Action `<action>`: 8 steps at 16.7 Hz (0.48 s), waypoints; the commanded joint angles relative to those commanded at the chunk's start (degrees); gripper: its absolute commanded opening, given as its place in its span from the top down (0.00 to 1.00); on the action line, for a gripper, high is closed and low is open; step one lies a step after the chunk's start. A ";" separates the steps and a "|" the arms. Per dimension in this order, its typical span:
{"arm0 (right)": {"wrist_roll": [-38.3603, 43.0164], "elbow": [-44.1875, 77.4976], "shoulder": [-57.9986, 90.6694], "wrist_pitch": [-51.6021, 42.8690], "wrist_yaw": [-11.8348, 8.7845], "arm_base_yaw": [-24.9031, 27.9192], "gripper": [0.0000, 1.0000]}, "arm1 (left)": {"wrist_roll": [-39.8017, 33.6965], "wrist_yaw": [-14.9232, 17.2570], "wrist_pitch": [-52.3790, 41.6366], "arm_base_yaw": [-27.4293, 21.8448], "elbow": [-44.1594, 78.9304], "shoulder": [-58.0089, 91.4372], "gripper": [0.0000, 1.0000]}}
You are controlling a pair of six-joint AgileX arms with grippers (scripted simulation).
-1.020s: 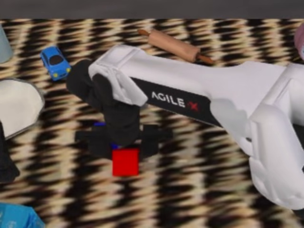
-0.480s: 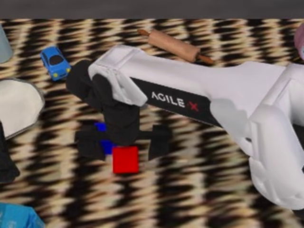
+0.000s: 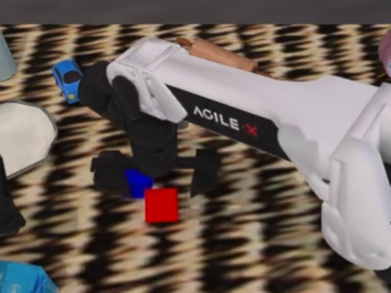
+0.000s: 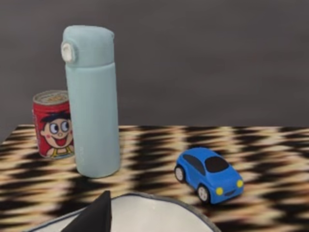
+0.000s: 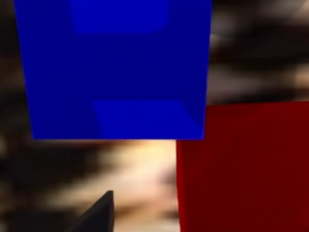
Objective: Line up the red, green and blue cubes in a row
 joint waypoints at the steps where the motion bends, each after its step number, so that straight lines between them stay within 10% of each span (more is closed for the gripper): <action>1: 0.02 2.87 0.06 -2.75 -0.01 0.08 0.00 | 0.00 0.00 0.00 0.00 0.00 0.00 0.00; 8: -0.07 9.47 -0.14 -9.37 -0.06 0.25 0.00 | 0.00 0.00 0.00 0.00 0.00 0.00 0.00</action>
